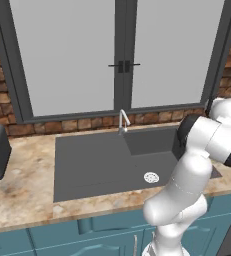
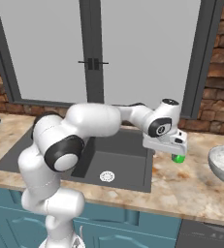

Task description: Pick the mug and place it in the sink. Pick the bowl and place it in the open cabinet and then close the cabinet.

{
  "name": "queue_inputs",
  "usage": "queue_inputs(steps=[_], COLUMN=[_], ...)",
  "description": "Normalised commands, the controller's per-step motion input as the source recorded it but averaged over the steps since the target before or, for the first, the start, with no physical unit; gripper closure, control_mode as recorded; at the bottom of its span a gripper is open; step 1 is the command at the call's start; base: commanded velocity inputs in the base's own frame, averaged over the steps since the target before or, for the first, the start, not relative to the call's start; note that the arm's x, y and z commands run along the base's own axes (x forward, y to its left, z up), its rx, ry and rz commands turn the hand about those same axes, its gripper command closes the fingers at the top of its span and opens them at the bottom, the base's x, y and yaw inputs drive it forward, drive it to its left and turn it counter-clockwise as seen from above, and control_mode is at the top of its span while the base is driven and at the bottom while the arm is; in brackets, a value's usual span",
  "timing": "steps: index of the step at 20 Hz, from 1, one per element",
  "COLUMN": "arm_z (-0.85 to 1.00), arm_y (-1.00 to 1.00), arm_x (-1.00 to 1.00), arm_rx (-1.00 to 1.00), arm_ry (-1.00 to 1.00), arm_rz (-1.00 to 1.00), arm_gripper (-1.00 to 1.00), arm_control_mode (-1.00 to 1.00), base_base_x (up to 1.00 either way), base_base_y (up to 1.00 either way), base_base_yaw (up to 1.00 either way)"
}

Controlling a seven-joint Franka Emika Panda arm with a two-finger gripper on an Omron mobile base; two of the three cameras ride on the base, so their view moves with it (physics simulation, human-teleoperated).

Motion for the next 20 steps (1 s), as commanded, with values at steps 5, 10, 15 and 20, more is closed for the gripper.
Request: queue_inputs(steps=[5,10,15,20], arm_z=[-0.19,-0.10,-0.10,-0.07], arm_y=[-0.04,-0.01,-0.18,-0.25], arm_x=[0.24,0.30,0.15,0.08], arm_rx=[0.00,0.00,0.00,0.02], arm_ry=[0.00,0.00,0.00,0.00], arm_rz=[0.00,0.00,0.00,0.00], arm_gripper=[-1.00,-1.00,-1.00,-1.00], arm_control_mode=[-1.00,-1.00,-1.00,-1.00], base_base_x=[0.00,0.00,0.00,0.00], base_base_y=[0.00,0.00,0.00,0.00], base_base_yaw=[0.00,0.00,0.00,0.00])
